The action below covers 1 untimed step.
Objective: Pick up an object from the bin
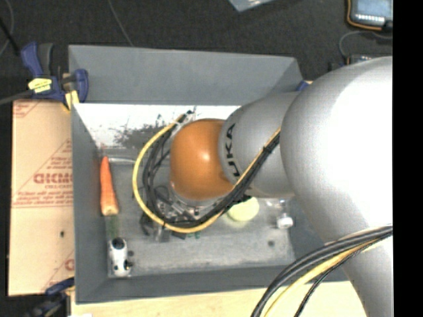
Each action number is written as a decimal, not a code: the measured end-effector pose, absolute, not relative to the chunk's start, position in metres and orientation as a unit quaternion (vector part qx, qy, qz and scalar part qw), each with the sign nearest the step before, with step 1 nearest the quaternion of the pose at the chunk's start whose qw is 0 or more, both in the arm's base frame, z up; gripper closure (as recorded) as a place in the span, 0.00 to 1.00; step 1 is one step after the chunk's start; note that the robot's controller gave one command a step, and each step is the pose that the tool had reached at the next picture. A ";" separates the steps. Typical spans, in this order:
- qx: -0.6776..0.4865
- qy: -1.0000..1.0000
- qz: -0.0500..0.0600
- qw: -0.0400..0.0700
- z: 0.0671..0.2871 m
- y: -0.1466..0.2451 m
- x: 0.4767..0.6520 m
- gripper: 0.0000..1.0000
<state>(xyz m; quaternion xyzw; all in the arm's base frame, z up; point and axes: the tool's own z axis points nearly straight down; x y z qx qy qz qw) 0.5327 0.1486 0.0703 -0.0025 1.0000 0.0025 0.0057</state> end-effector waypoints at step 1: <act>-0.002 1.000 0.003 0.006 0.070 0.149 0.533 1.00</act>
Offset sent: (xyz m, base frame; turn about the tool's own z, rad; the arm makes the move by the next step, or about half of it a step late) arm 0.0016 -0.0007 0.1070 -0.0116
